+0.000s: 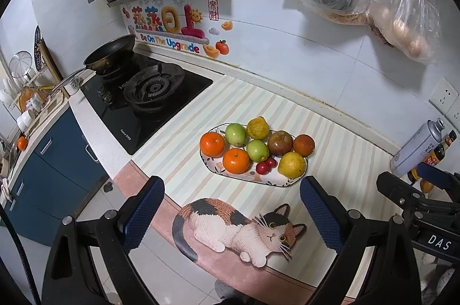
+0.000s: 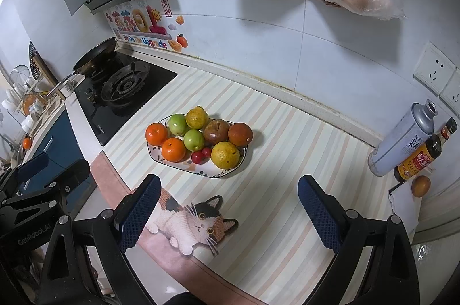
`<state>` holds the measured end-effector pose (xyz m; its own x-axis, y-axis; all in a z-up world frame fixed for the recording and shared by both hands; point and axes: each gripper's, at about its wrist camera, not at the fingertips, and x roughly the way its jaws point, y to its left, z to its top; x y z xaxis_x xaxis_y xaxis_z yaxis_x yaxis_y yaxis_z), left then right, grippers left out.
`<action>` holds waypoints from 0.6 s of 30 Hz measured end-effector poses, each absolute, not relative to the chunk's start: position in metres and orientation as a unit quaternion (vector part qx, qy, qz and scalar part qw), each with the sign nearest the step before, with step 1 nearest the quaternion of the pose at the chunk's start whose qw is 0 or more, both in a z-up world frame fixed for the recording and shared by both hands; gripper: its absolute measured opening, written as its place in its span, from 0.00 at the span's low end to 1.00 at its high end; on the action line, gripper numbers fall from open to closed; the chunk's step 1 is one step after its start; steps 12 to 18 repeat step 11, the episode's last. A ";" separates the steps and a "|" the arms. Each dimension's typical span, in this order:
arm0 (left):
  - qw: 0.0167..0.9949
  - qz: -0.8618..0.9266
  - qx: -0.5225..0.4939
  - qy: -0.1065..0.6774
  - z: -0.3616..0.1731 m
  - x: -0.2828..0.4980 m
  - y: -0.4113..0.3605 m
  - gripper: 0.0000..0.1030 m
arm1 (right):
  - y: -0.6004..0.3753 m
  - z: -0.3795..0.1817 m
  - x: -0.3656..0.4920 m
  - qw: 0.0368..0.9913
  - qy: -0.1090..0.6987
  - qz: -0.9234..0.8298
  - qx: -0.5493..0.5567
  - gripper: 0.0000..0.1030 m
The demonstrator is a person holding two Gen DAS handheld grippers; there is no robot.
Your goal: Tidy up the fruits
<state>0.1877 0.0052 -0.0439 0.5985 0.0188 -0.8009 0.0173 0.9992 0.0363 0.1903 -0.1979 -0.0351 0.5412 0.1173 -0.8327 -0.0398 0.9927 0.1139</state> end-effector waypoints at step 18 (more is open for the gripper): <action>0.897 0.002 0.024 0.441 -0.041 0.187 0.002 0.94 | -0.197 -0.030 0.187 0.878 0.475 0.047 0.042 0.95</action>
